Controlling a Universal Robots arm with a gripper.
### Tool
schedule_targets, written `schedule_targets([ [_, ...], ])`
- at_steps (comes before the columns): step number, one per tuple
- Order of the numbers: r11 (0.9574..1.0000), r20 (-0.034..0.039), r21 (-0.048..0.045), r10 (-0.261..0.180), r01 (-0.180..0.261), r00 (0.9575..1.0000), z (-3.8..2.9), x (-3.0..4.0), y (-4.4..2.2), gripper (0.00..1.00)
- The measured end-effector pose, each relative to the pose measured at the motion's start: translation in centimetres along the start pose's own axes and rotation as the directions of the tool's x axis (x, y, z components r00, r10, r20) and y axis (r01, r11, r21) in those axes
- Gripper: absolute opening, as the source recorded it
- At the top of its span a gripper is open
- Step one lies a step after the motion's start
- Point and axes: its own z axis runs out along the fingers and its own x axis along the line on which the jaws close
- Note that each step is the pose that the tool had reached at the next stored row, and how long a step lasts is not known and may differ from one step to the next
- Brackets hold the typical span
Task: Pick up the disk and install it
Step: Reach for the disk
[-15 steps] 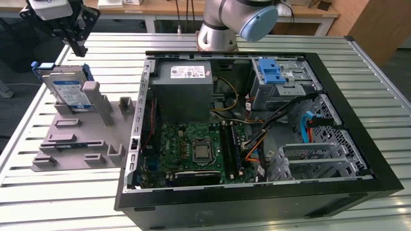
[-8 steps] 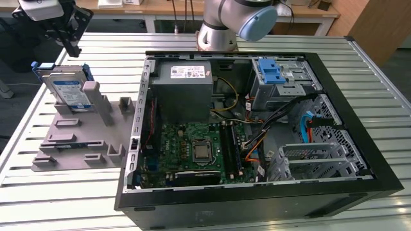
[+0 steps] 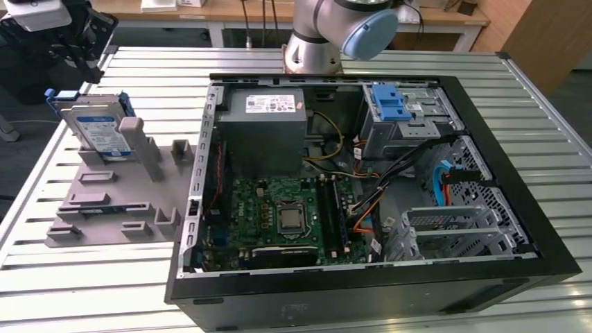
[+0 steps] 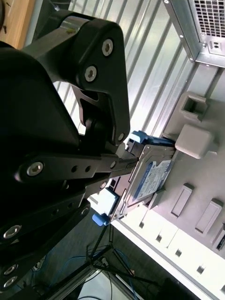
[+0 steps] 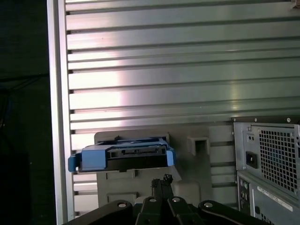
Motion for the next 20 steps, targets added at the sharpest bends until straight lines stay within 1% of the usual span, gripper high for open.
schedule_targets([
  [15,1.0,0.0,0.0001,0.0,0.0,1.0,0.68,3.03,-0.04,0.11],
  [20,1.0,0.0001,0.001,0.0,0.0,1.0,0.93,4.05,0.17,0.11],
])
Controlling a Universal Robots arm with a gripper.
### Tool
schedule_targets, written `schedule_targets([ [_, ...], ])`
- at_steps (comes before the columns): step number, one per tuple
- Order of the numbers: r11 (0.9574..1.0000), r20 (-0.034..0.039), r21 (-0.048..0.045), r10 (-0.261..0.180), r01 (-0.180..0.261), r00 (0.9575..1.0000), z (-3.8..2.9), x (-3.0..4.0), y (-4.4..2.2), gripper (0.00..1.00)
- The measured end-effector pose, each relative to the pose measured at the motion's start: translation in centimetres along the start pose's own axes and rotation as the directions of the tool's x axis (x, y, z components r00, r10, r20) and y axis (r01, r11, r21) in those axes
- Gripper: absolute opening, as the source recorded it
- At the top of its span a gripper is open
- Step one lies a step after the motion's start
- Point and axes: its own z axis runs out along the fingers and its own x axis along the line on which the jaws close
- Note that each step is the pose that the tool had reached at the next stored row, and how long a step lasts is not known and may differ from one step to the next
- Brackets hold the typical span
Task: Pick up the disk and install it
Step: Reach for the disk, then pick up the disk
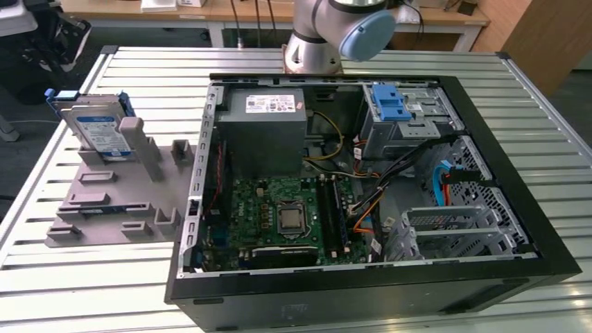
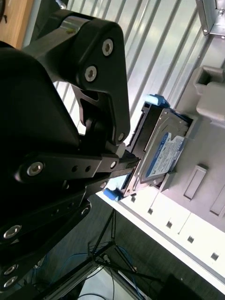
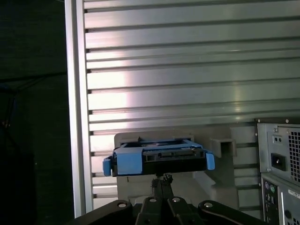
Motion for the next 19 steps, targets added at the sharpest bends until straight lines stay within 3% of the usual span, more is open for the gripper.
schedule_targets([
  [9,1.0,0.0002,0.0009,0.0,0.0,1.0,0.35,2.1,0.52,0.11],
  [19,1.0,0.0,0.001,-0.001,0.001,1.0,0.35,2.45,0.51,0.11],
])
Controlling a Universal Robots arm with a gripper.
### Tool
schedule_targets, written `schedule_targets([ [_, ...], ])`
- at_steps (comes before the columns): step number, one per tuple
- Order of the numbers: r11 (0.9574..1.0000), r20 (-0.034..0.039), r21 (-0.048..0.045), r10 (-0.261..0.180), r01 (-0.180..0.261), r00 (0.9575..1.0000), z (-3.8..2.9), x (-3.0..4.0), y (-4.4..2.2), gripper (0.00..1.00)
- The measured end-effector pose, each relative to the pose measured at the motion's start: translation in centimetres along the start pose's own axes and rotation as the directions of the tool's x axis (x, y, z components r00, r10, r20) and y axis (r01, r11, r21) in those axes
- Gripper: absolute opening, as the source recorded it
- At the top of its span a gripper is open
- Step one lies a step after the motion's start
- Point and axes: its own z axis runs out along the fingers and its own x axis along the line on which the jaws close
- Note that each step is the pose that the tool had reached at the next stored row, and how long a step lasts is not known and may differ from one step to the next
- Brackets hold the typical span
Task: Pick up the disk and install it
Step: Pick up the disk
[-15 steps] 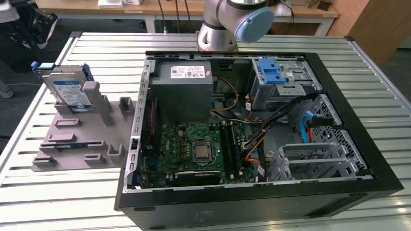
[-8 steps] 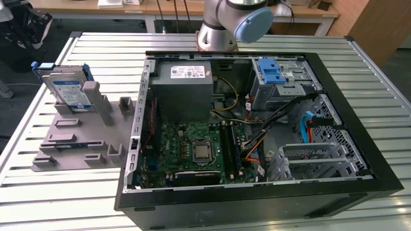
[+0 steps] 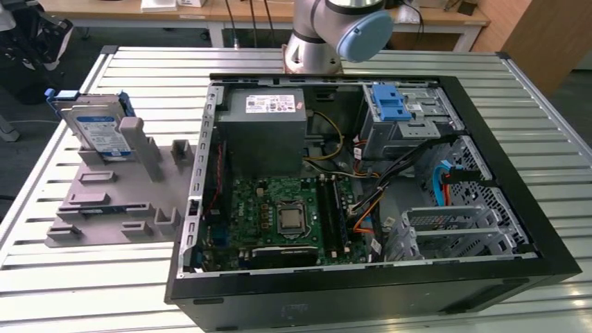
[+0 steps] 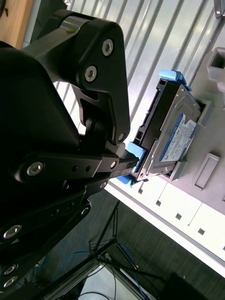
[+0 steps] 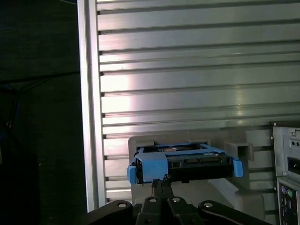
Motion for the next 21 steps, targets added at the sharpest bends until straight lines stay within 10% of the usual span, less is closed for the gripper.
schedule_targets([
  [21,0.9996,-0.0012,0.0002,-0.029,0.029,0.9996,0.0,0.0,0.0,0.11],
])
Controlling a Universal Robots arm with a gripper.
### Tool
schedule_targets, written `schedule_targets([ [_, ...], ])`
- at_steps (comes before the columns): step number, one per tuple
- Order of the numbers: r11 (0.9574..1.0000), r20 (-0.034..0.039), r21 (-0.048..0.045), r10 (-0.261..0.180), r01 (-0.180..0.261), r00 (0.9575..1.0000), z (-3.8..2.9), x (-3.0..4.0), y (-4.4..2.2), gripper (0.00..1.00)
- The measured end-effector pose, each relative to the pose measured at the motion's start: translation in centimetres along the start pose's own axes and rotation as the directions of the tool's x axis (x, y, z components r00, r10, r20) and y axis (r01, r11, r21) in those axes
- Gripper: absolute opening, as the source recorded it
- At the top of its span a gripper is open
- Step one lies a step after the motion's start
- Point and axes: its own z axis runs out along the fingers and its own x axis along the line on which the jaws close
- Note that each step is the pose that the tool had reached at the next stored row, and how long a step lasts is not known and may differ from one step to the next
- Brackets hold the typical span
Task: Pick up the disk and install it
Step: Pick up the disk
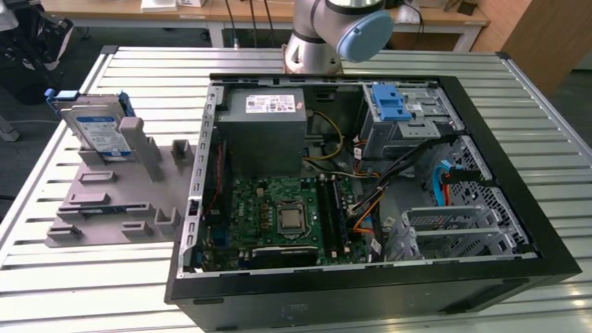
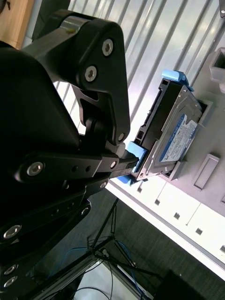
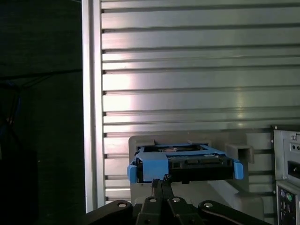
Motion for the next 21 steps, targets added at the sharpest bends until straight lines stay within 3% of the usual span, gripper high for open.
schedule_targets([
  [21,0.9996,-0.0011,0.0002,-0.027,0.027,0.9996,0.01,0.0,0.0,0.11],
])
